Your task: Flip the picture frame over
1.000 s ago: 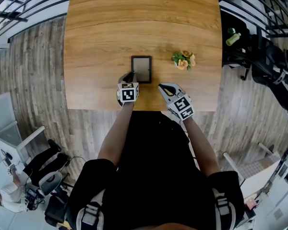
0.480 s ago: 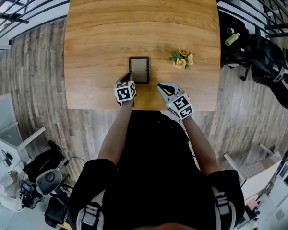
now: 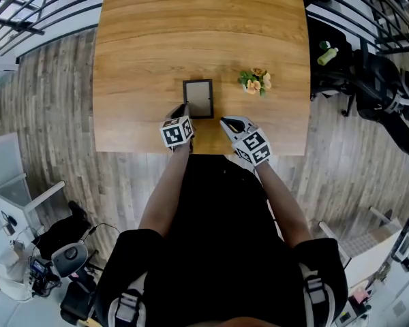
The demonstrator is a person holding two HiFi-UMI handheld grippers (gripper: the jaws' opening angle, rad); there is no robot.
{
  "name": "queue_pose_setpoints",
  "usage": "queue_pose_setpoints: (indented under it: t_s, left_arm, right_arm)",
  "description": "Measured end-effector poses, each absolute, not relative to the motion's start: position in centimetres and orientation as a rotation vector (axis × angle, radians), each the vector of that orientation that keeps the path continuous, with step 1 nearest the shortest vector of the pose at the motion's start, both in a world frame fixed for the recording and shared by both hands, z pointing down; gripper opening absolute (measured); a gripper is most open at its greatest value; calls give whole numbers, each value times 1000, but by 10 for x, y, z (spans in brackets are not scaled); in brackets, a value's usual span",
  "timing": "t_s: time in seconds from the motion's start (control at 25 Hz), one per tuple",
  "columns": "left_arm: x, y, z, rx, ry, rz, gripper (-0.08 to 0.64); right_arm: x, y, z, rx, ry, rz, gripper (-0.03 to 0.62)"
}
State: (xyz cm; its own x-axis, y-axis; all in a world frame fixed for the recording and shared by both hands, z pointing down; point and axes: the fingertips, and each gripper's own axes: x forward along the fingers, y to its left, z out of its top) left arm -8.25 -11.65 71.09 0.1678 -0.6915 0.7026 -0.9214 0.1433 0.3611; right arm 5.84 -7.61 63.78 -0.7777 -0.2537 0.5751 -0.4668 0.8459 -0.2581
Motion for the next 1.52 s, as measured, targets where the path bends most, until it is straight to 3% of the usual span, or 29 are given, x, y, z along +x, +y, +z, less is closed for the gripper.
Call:
queue_pose_setpoints:
  t_s: [0.32, 0.84, 1.52]
  left_arm:
    - [-69, -103, 684, 1627, -1599, 261, 55]
    - [-56, -94, 665, 1667, -1582, 153, 55]
    - [-44, -99, 650, 1739, -1549, 82, 55]
  right_arm:
    - [61, -74, 644, 577, -2478, 584, 14]
    - [65, -73, 653, 645, -2488, 757, 116]
    - [71, -80, 654, 698, -2482, 883, 133]
